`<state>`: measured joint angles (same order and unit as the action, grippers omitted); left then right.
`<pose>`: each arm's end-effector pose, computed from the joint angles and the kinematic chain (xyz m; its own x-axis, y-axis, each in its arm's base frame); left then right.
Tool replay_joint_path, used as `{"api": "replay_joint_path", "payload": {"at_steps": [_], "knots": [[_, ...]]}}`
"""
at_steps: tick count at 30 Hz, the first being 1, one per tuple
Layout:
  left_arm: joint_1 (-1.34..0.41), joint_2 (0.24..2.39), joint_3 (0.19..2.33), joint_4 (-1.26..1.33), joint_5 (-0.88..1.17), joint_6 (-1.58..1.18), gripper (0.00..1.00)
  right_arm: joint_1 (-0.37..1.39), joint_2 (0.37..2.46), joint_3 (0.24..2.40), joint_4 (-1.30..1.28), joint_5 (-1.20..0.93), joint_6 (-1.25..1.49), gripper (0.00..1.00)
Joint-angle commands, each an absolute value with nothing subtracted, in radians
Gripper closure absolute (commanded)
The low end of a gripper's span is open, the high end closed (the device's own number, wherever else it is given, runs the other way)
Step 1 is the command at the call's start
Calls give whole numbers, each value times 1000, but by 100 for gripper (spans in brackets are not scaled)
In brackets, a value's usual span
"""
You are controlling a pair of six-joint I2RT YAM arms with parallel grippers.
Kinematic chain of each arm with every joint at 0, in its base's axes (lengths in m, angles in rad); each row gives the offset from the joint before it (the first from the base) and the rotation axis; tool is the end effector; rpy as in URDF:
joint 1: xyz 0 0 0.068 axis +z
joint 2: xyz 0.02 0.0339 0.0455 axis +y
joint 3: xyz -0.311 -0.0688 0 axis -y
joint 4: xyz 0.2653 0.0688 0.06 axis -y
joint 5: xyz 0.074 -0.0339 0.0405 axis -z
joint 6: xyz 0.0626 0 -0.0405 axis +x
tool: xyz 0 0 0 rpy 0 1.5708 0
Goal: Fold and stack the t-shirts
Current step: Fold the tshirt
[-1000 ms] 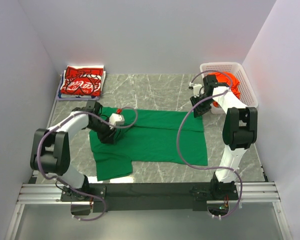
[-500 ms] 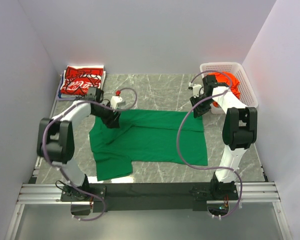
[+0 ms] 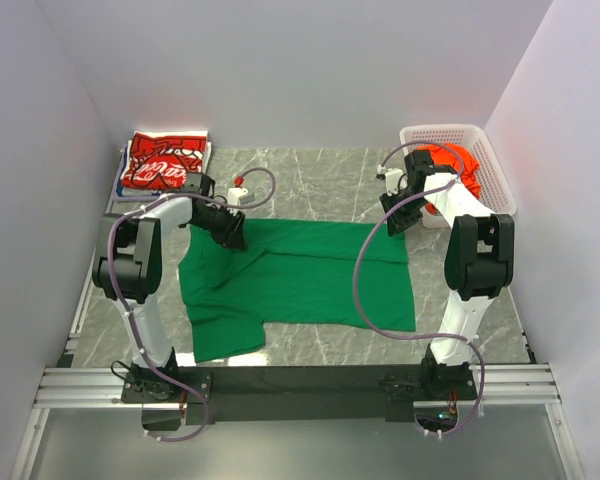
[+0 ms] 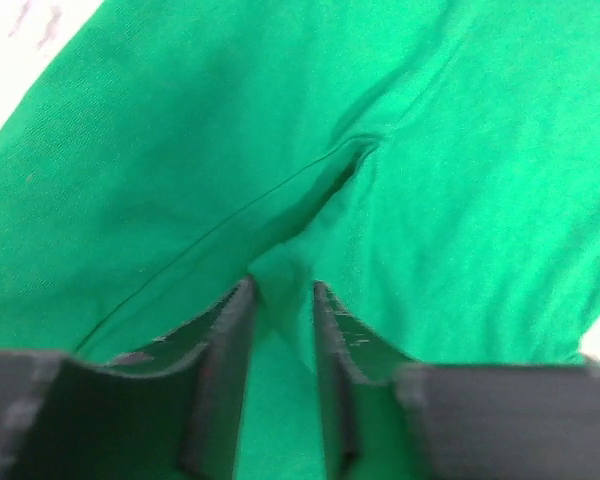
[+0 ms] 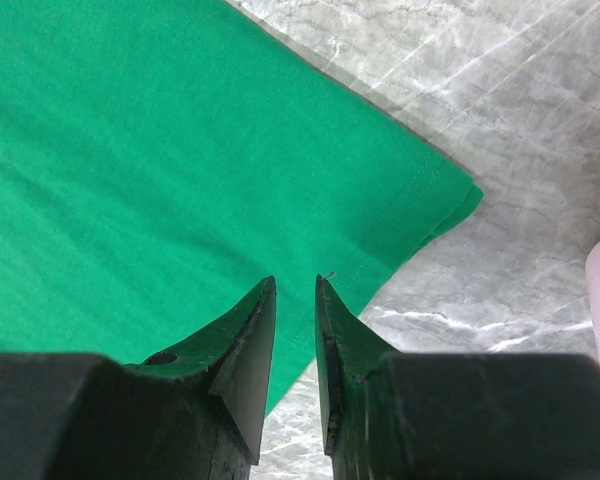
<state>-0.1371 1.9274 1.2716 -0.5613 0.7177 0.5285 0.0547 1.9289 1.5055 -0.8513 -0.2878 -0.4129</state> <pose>0.4078 -0.0978 0.1771 -0.6368 0.4713 -0.6102 0.7524 0.5529 -0.3581 0.4330 0.0415 0.2223 -0.8206 -0.4303 -0.3762 -0.5070 0.8518 0.1316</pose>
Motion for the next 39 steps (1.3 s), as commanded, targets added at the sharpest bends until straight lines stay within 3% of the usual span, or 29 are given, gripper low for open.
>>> {"api": "replay_joint_path", "payload": {"at_steps": [1, 2, 6, 10, 12, 13, 14, 17, 24, 29, 39], "knots": [[-150, 1861, 1267, -574, 808, 561, 68, 61, 1921, 1513, -845, -275, -413, 71], [-158, 1847, 1256, -578, 813, 569, 77, 61, 1922, 1516, -845, -275, -411, 71], [-196, 1758, 1184, -614, 818, 630, 98, 61, 1928, 1522, -847, -278, -408, 72], [-255, 1697, 1114, -649, 798, 689, 99, 61, 1928, 1525, -851, -278, -410, 73], [-300, 1674, 1076, -693, 763, 751, 93, 61, 1927, 1529, -854, -278, -411, 73], [-317, 1664, 1065, -712, 746, 774, 82, 61, 1928, 1531, -857, -278, -413, 73], [-333, 1655, 1049, -725, 732, 823, 61, 60, 1928, 1532, -861, -278, -414, 73], [-327, 1592, 1034, -759, 716, 879, 52, 61, 1927, 1529, -865, -276, -417, 73], [-175, 1620, 1147, -671, 755, 698, 56, 77, 1944, 1528, -850, -270, -387, 74], [-88, 1712, 1215, -424, 568, 424, 62, 118, 1950, 1496, -813, -187, -359, 81], [-20, 1911, 1273, -314, 330, 219, 62, 175, 2077, 1552, -805, -2, -318, 88]]}}
